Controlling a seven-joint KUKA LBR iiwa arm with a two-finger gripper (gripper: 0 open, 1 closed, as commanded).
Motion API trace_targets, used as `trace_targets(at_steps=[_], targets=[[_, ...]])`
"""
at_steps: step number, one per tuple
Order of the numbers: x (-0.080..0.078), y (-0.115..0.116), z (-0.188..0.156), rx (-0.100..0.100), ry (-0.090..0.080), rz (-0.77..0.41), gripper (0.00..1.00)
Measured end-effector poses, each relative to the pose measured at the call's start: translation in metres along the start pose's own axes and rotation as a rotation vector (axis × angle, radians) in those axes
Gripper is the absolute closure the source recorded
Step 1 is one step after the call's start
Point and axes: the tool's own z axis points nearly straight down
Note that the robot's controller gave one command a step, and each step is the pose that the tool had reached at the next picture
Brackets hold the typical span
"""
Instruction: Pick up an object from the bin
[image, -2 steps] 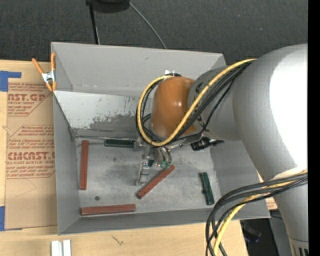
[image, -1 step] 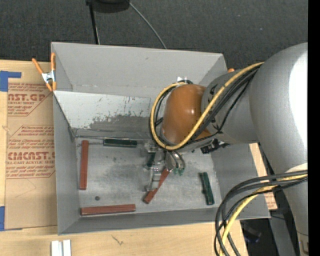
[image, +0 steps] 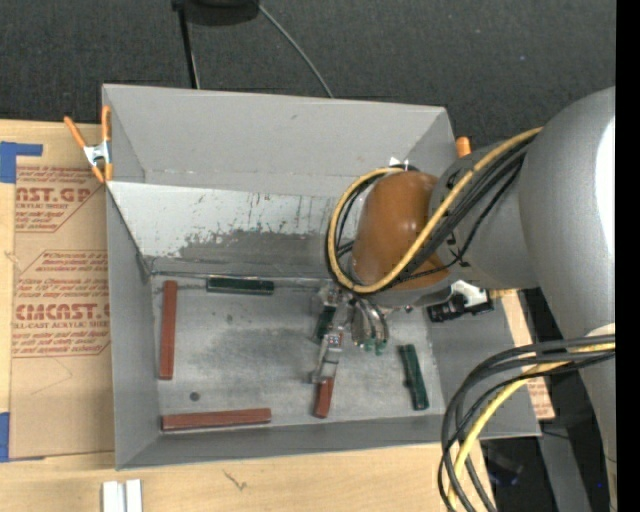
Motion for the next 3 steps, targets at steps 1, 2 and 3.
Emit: trace_targets(at_steps=[1,2,3], targets=[[-0.017,-0.005,0.003,-0.003,-0.006,-0.153,0.0],[-0.024,-0.049,-0.013,-0.003,-0.006,-0.383,1.0],[-0.024,-0.049,-0.013,-0.004,-0.006,-0.383,0.0]])
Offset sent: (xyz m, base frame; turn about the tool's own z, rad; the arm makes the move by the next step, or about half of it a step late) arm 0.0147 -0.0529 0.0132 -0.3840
